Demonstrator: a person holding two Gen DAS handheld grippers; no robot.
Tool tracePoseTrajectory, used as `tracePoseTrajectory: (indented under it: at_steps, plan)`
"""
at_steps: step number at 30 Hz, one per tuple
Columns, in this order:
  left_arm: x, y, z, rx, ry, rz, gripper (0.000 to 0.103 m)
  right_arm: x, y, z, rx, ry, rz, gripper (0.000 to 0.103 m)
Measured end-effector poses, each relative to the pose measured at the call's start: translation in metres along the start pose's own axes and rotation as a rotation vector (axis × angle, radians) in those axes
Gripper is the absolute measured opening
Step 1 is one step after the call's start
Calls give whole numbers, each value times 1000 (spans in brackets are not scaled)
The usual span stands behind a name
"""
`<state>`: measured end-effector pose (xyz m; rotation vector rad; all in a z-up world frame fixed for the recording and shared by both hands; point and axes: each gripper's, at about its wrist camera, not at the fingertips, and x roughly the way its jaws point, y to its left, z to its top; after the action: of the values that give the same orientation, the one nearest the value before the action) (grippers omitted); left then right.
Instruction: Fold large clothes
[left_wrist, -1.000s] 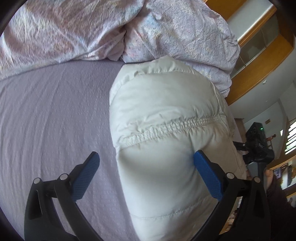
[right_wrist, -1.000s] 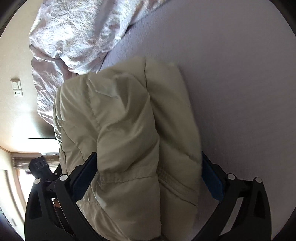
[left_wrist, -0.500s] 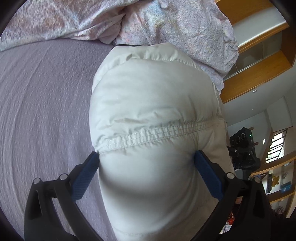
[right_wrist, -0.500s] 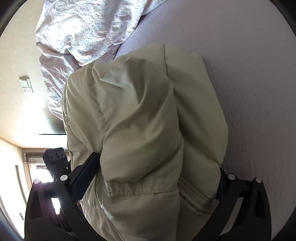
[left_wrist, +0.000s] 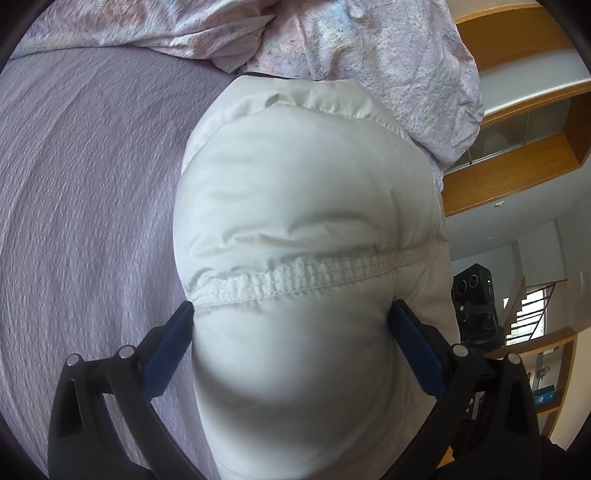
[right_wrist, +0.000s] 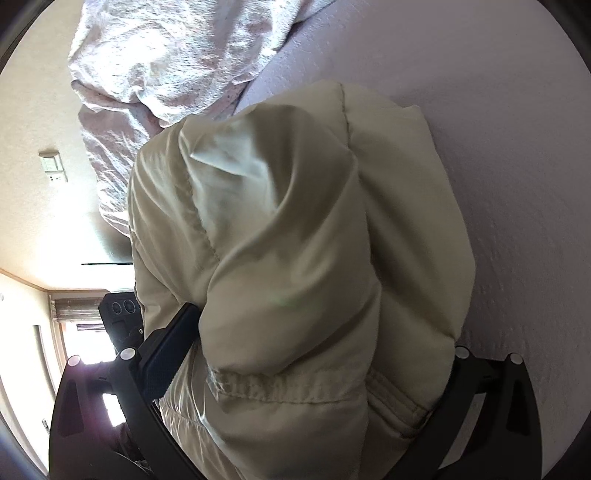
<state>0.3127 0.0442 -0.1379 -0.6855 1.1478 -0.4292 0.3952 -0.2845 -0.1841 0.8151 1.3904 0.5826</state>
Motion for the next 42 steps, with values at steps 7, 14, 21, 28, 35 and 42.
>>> tracePoseTrajectory:
  at_steps: [7,14,21,28,35,42]
  plan:
    - [-17,-6,7,-22,-7,-23,83,-11,13,0,-64,-54,94,70]
    - [-56,6,30,-43,-89,-13,80,12,55,16,-132,-59,184,56]
    - [-93,34,50,-74,-165,21,80,52,97,42,-177,-15,192,56]
    - [-108,60,66,-90,-215,79,80,79,116,53,-198,22,159,56]
    - [-100,69,79,-60,-223,153,80,84,105,46,-162,13,128,56]
    - [-90,61,81,-31,-247,252,89,75,105,30,-135,-29,-8,80]
